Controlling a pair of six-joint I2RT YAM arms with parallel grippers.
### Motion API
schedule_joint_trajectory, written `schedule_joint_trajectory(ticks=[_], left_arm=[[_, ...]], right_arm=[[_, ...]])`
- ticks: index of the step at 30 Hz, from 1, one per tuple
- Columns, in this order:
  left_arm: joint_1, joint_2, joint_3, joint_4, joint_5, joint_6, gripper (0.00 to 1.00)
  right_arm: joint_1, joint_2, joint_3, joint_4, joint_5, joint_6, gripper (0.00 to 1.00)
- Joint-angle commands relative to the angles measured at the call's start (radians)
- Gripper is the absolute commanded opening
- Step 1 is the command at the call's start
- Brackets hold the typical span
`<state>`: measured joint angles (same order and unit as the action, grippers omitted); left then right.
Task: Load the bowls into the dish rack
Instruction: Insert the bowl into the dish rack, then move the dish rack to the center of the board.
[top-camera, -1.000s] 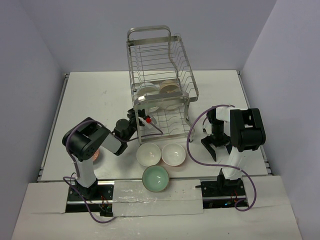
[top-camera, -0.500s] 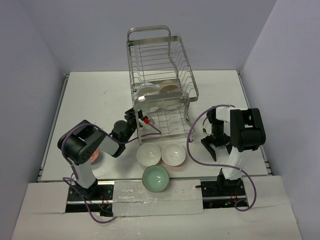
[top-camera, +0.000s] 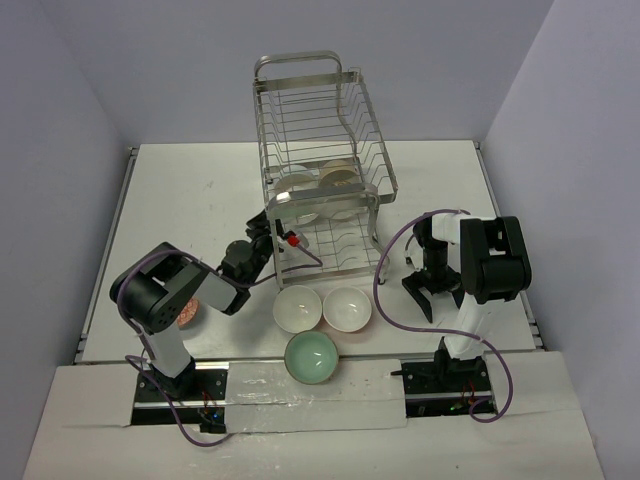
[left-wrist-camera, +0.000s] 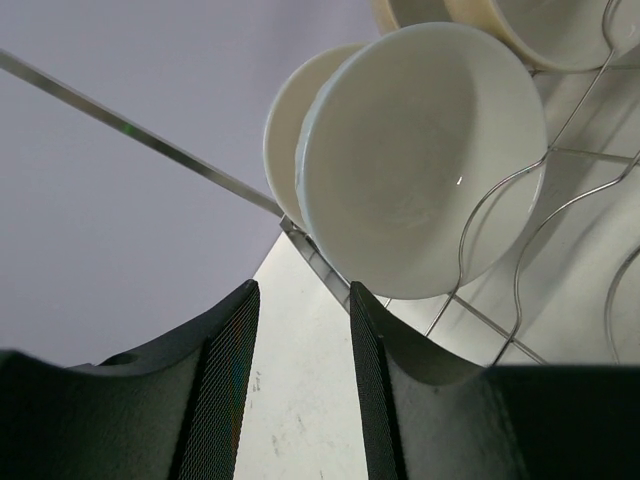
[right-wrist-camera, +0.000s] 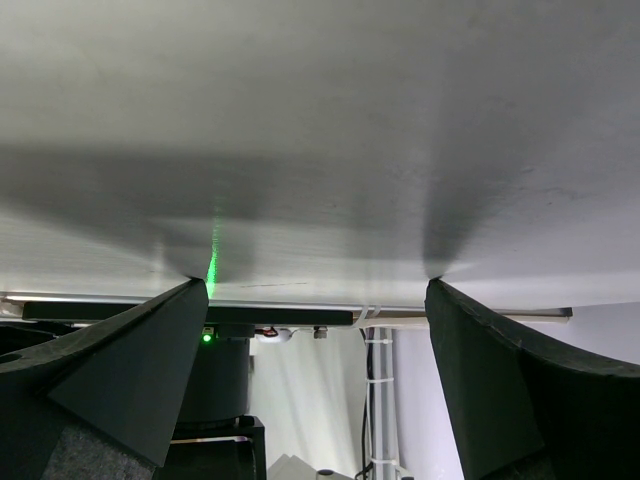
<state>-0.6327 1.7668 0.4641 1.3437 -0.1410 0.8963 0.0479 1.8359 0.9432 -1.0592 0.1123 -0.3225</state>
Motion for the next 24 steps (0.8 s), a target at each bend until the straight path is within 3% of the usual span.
schedule_joint_trajectory(ticks=[1,16,24], left_arm=[[-0.006,-0.018,0.025,0.517,-0.025,0.044,0.46],[0.028,-0.012,0.047,0.517,-0.057,0.136,0.45],[0.057,0.014,0.129,0.515,-0.129,0.184,0.45]], right_arm=[[0.006,0.049,-0.018,0.258,-0.068,0.002,0.97],[0.009,0.052,-0.021,0.257,-0.063,0.002,1.00],[0.015,0.052,-0.021,0.255,-0.059,0.002,1.00]])
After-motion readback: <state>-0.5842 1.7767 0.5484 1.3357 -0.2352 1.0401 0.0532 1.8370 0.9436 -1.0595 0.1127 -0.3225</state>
